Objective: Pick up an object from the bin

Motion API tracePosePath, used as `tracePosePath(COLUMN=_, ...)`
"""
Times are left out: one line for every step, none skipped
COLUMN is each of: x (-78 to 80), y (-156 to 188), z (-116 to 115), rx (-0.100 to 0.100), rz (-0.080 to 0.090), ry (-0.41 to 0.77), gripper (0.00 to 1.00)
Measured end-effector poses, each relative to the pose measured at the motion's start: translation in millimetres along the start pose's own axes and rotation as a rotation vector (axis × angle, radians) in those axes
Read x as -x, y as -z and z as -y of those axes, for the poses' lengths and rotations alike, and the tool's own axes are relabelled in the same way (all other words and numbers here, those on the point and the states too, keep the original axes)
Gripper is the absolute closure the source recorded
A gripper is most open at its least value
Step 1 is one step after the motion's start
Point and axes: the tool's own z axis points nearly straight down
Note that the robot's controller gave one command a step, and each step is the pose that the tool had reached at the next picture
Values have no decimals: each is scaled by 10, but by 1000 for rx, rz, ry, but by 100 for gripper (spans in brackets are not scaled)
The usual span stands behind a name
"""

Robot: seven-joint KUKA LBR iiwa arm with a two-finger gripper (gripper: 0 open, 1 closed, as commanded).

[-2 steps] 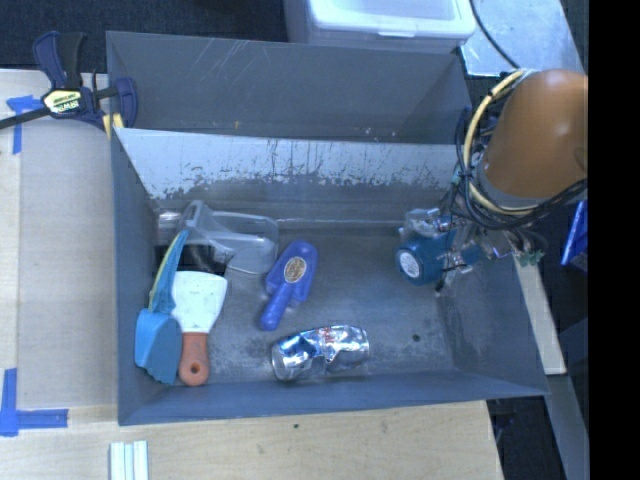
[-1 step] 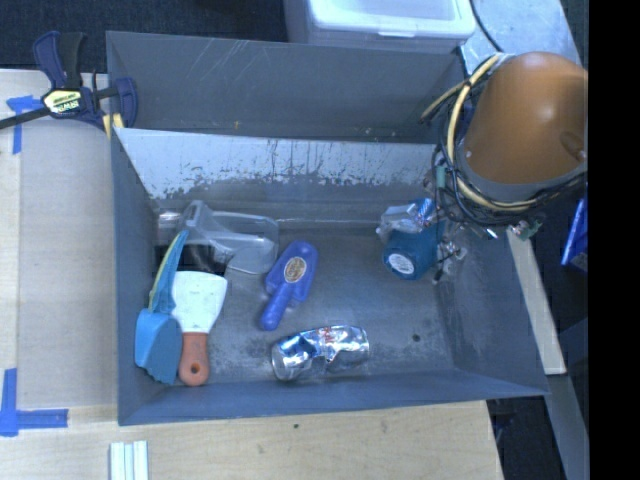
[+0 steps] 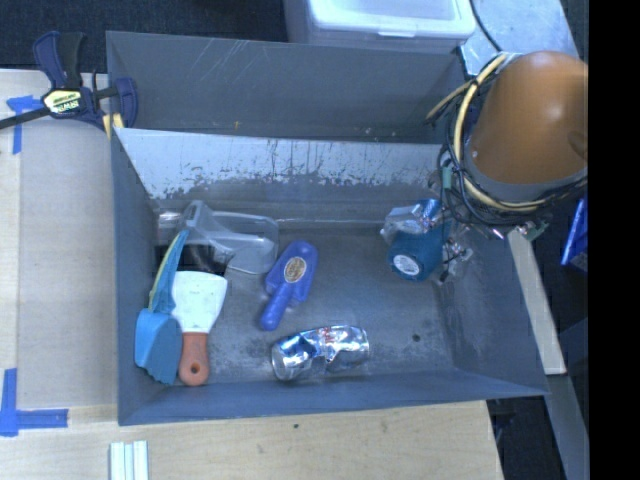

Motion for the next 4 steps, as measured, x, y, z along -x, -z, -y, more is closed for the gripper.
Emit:
tracePosePath(x=183, y=628, z=140, rx=-2, rz=2, ry=-22, gripper=100)
tracePosePath(x=31, y=-123, z=42, rx=-1, rz=1, ry=-57, gripper=100)
tracePosePath(x=112, y=-215, z=240, rx=-8, rz=9, ry=-90, gripper=100)
tracePosePath(x=61, y=892, z=242, rx=-2, rz=4, ry=-119, gripper=100)
